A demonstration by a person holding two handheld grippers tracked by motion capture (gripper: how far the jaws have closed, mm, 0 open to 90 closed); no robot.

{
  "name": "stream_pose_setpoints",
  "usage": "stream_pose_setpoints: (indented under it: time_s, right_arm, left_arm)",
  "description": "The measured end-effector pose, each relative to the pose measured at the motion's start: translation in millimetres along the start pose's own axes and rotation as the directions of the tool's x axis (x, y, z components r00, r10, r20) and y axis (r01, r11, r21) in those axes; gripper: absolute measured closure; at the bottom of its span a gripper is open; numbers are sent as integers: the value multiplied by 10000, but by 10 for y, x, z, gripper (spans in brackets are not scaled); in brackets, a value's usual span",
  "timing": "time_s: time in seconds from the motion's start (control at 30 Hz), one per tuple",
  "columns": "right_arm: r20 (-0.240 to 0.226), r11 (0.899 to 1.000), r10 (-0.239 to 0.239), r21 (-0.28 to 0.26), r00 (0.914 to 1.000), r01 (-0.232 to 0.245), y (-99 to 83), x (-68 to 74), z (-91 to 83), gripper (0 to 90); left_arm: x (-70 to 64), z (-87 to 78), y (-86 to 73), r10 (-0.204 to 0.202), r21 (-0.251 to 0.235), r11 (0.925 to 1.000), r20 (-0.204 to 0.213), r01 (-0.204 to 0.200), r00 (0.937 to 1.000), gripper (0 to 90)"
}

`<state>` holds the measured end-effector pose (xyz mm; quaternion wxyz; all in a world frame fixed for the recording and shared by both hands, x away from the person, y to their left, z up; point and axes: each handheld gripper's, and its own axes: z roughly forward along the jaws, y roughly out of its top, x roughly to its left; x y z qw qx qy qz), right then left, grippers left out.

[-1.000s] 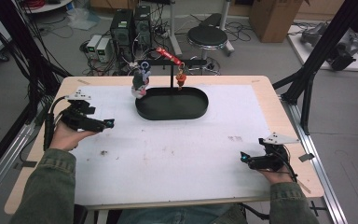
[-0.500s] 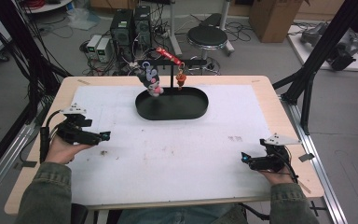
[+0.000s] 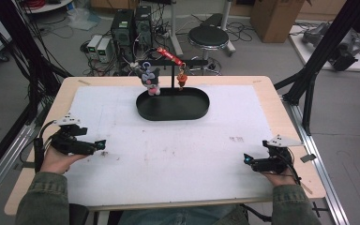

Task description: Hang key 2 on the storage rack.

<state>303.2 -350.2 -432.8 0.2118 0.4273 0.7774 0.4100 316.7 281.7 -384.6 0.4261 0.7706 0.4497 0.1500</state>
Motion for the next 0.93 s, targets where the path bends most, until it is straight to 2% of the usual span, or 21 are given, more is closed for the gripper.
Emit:
stream_pose_setpoints:
  time_s: [0.13,0.27,0.5,0.63,0.77,0.93]
  right_arm:
    - [-15,10000,-62,1,10000,62,0,3,3,6]
    - [-31,10000,-51,18,10000,51,-2,8,7,6]
    - [-76,9999,-90,51,9999,90,-1,14,20,6]
    - [-84,9999,-128,21,9999,128,4,13,31,6]
    - [-141,10000,-81,56,9999,82,12,23,56,6]
    - [-109,9995,-310,43,9995,310,43,35,97,6]
  left_arm:
    - [4,-21,-102,231,-53,9997,-78,-232,9997,17]
    - [20,-17,-227,164,-119,9998,-13,-164,9999,17]
    - [45,7,-407,70,164,9998,-330,-65,9994,17]
    - [35,31,-456,117,401,9991,-392,-101,9992,17]
    - [27,20,-457,86,336,9994,-428,-72,9990,17]
    - [43,-1,-475,42,228,9997,-478,-32,9988,17]
